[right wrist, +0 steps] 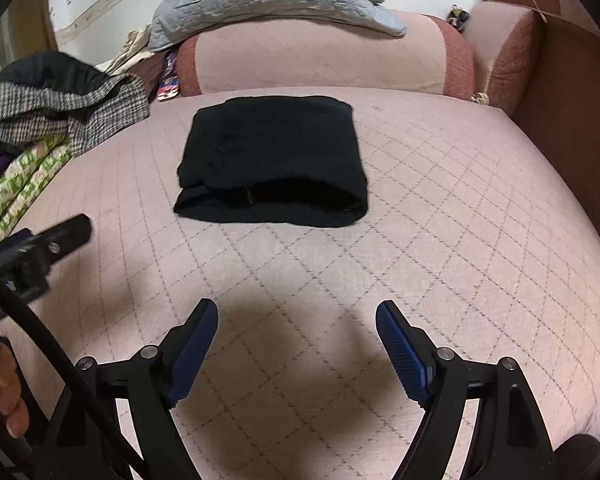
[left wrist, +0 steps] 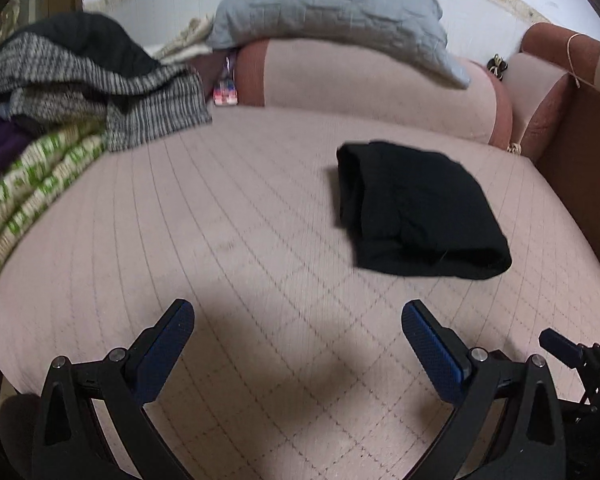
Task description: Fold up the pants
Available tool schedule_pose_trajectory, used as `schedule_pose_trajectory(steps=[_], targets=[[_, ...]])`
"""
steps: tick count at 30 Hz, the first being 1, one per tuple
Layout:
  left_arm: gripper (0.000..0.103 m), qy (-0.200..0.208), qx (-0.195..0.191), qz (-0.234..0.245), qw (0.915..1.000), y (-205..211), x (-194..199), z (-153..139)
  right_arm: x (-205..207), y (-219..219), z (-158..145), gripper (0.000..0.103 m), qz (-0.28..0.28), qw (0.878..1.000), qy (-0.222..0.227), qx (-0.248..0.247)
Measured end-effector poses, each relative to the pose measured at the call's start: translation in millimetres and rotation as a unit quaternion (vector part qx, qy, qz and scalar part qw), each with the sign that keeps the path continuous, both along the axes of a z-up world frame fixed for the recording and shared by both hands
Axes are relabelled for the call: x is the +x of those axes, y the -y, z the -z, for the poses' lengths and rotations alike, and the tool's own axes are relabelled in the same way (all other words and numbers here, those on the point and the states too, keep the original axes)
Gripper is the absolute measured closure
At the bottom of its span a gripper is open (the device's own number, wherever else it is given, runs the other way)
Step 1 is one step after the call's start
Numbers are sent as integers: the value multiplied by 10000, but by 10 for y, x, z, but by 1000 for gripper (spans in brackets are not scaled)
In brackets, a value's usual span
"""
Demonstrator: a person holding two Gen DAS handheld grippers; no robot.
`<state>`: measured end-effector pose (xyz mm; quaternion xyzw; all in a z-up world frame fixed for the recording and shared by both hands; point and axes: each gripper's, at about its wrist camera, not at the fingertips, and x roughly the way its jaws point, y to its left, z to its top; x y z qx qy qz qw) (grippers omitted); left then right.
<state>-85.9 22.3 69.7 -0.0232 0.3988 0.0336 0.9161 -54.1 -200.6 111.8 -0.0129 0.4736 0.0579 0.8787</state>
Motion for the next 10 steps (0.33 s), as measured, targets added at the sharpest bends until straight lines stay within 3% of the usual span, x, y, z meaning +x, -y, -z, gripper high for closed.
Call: schedule_pose_trajectory(steps=[10], targets=[[0,-241,-233,-115,9994,-205,83,133,26,-283,52,16,-424,9987,-100,-246]])
